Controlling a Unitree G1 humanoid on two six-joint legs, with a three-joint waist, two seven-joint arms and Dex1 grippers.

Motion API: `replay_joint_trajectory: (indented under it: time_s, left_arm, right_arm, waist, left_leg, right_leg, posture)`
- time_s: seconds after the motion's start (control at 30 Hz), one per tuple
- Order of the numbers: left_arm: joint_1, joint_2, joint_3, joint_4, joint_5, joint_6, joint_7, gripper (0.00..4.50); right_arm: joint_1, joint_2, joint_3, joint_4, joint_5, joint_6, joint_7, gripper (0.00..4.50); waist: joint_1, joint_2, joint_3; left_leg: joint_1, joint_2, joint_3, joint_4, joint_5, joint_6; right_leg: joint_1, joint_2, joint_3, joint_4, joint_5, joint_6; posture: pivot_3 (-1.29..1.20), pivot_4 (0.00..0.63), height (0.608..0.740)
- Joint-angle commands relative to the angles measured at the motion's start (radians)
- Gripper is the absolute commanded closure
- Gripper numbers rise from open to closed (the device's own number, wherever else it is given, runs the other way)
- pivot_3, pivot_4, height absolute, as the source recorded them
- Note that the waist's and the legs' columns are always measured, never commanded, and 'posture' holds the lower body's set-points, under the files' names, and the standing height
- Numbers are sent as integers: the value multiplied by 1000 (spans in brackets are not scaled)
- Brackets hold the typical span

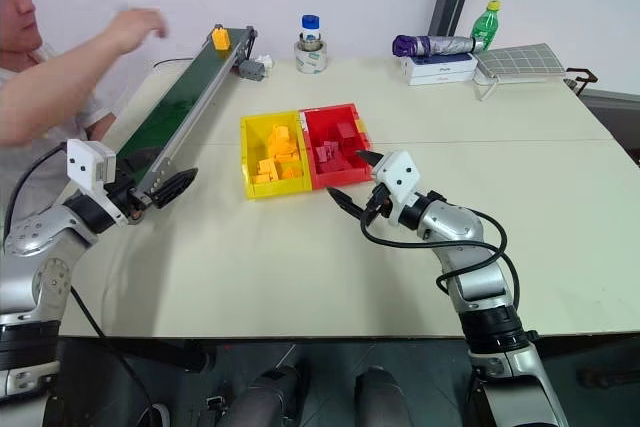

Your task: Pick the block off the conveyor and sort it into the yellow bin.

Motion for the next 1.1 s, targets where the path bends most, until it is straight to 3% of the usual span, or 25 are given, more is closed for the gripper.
replay_joint_trajectory:
  time_s: [0.03,0.47,0.83,1.1]
  left_arm:
    - [-2,11,20,-33,-14,-31,-15,28]
    - [59,11,52,-79,-13,-35,11,28]
    - [209,-84,322,-134,-47,-165,214,28]
    - [342,-135,355,-130,-12,-240,279,28]
  right_arm:
    - [-3,3,-11,-43,8,-18,-4,0]
    - [-9,5,-4,-21,8,-25,7,0]
    - [-10,13,-6,4,14,-47,21,0]
    - [-18,20,-2,13,13,-52,29,0]
  waist:
    - [0,0,0]
    - [-1,0,0]
    - [-1,0,0]
    - [5,-1,-1]
  left_leg:
    - [0,0,0,0,0,0]
    - [0,0,1,0,0,0]
    - [0,2,9,0,-1,1]
    - [1,3,12,0,-1,2]
  right_leg:
    - [0,0,0,0,0,0]
    - [-1,0,2,0,-1,-1]
    - [-3,3,11,0,-1,-3]
    - [-3,3,13,0,-1,-3]
  posture:
    - [0,150,740]
    - [0,150,740]
    - [0,150,740]
    - [0,150,740]
